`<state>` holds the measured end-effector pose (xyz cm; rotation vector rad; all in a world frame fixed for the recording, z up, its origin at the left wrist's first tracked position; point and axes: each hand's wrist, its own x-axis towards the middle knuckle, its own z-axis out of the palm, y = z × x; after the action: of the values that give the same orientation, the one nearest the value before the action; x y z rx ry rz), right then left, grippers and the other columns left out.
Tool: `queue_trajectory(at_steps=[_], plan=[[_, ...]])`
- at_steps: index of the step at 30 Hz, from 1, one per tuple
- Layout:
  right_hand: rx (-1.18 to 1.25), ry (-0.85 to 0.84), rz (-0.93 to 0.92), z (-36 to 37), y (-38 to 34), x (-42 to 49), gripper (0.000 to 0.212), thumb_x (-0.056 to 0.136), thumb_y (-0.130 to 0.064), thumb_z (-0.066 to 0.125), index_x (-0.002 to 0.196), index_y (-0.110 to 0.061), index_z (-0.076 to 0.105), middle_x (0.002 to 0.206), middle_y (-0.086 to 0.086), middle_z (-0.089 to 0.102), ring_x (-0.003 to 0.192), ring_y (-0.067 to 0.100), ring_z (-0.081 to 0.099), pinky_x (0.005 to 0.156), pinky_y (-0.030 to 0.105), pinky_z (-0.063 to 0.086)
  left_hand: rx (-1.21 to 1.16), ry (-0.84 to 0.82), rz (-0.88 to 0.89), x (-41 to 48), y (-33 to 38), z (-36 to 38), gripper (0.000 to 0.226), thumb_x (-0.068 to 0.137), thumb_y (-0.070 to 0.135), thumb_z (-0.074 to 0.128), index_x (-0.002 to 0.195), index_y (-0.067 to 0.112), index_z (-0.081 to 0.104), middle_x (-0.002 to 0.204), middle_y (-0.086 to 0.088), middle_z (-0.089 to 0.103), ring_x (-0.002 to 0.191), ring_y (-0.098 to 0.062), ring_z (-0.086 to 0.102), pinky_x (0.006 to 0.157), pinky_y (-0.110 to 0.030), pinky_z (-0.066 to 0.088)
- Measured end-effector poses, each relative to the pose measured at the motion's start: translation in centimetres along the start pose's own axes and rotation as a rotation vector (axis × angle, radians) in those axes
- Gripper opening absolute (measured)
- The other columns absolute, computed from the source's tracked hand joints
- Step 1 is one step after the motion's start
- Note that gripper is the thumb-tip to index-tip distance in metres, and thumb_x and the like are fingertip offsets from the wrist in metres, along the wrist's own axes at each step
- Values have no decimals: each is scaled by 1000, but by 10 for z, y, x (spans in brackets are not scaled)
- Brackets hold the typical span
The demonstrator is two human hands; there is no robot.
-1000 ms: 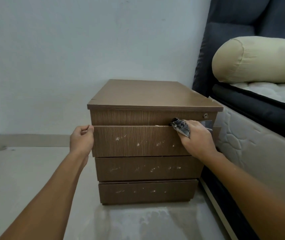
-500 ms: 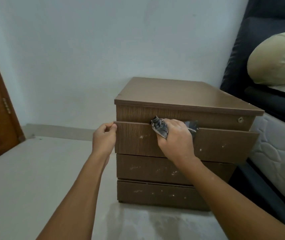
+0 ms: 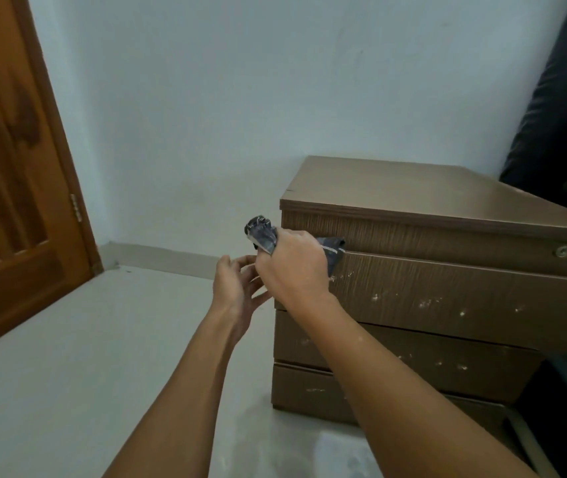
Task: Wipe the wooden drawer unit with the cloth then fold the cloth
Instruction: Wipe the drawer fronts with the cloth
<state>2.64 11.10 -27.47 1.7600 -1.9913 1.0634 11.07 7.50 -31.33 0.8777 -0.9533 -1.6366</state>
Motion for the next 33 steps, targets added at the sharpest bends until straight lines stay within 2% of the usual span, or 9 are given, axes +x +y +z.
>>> queue_trajectory(at_steps=[4,8,10,13,18,22,24,28,33], plan=[[77,-117,81,4,-19,15,17,84,-22,49,89,-12,62,90,12,69,87,33,59,69,33,35,-69,-24,-23,1,-4,-8,56,102,38,12,120,10,57,111,-15,71,105,-27,65,92,-51,50],[390,-272,176,-4,-25,32,23,85,-29,44,91,-18,64,85,3,69,77,28,63,74,41,53,-88,-38,-36,-2,-3,-6,48,103,35,15,116,12,55,115,-15,68,111,-30,62,97,-55,46],[592,-226,206,-17,-21,39,19,88,-32,46,92,-27,65,85,-3,72,75,24,68,74,49,59,-66,-44,-48,-4,-2,-4,42,102,30,18,115,8,52,115,-15,68,114,-30,60,101,-57,43],[724,-109,231,-53,-9,42,16,98,-30,47,96,-23,61,90,3,72,71,23,67,67,42,60,-31,-61,-39,-5,1,-3,29,98,23,23,105,11,49,107,-12,73,112,-26,62,100,-56,45],[321,90,77,-96,16,28,12,96,-30,48,100,-26,58,86,-12,63,80,15,62,72,37,51,8,-60,-16,-7,1,-1,27,98,23,24,97,13,49,110,-12,73,113,-26,62,100,-55,45],[-111,-132,-5,-73,25,13,19,94,-22,49,111,-22,55,80,-8,59,67,11,58,61,28,49,-1,-46,-19,-8,0,0,26,97,23,24,97,14,49,105,-11,75,110,-25,63,100,-55,45],[-136,-230,2,-53,25,5,17,93,-23,48,109,-21,54,82,-5,61,70,13,60,59,27,47,0,-42,-21,-9,0,1,26,97,23,24,98,14,49,106,-12,74,111,-26,63,101,-56,44],[-47,-101,4,-26,17,-1,20,92,-26,48,110,-19,56,93,2,66,87,23,60,70,34,42,13,-19,-23,-11,1,2,30,98,24,24,101,12,52,107,-12,72,112,-27,62,100,-56,45],[242,-293,0,-15,-2,13,22,93,-26,47,111,-20,58,100,4,69,94,27,62,81,40,49,45,-12,-19,-9,-2,-1,40,104,31,24,116,11,56,111,-11,72,110,-25,65,96,-53,49]])
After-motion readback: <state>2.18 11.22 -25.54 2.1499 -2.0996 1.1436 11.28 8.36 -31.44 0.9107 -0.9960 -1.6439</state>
